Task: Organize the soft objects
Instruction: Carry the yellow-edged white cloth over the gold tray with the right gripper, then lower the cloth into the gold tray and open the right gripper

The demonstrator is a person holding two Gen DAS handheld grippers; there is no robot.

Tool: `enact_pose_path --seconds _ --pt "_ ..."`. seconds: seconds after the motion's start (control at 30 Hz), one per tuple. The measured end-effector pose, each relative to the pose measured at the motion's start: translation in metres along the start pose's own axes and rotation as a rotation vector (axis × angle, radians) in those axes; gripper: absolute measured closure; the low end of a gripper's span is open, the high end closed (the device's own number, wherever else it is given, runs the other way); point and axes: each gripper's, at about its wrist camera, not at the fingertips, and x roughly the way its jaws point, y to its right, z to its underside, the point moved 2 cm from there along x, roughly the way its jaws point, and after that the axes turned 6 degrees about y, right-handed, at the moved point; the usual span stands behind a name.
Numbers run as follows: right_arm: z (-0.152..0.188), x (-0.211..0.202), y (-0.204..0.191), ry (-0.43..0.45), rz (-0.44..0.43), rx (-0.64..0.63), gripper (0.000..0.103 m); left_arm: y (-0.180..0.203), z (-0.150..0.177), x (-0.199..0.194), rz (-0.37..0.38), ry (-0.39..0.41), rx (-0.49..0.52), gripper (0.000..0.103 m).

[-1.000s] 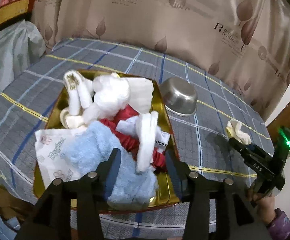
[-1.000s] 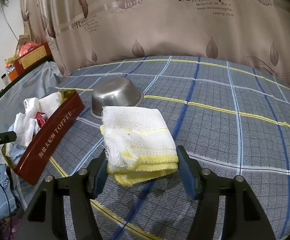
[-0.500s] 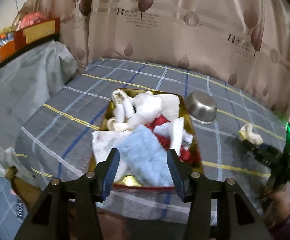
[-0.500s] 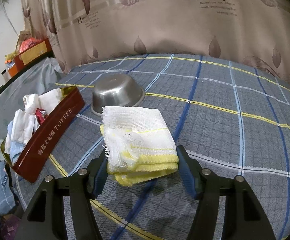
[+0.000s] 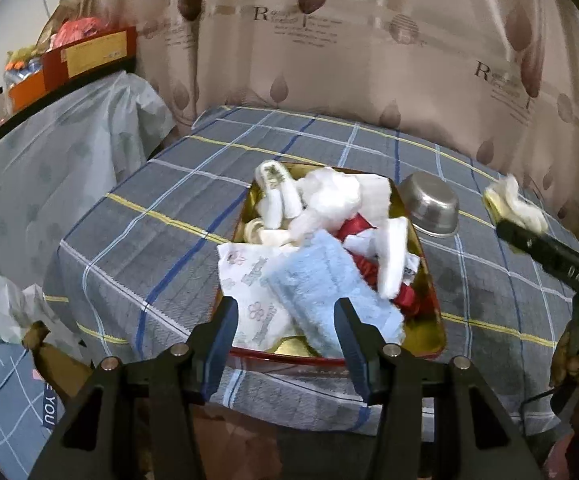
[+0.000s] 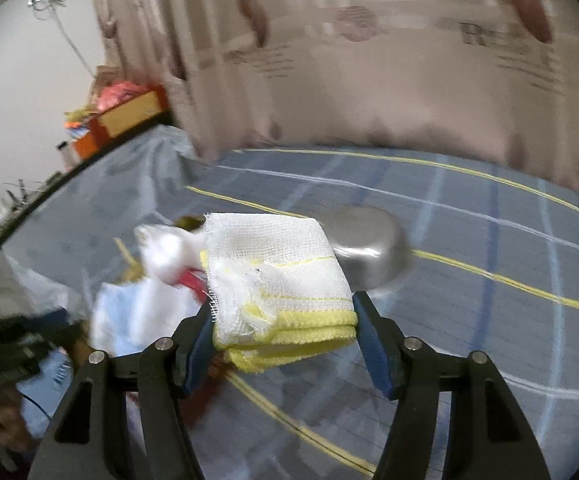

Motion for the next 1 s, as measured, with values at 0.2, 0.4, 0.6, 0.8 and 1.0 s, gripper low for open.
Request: enact_pose_path --seconds 0.2,0.4,0.6,0.8,1.0 --pt "-0.009 0.038 -0.039 -0.046 -0.074 0.014 0.042 -0.013 -0.002 -0.001 -0.017 0.013 -0.044 0.052" --pt "-0.005 0.066 -0.060 -0.094 -0.080 -0.012 0.042 -0.019 -0.004 0.001 -0.022 0.012 -0.063 0.052" --pt "-0.004 0.085 -0.066 -0.128 -0.068 -0.031 0.042 -0.022 -0.005 0.003 -0.009 0.000 -0.079 0.052" --pt "-0.003 0.098 -0.076 -0.156 -0.072 -0.063 0.042 -0.023 -0.005 0.003 0.000 -0.003 -0.090 0.052" --pt "-0.004 0.112 -0.092 -0.193 -0.062 -0.146 0.041 -0.024 -0.005 0.005 0.003 -0.011 -0.097 0.052"
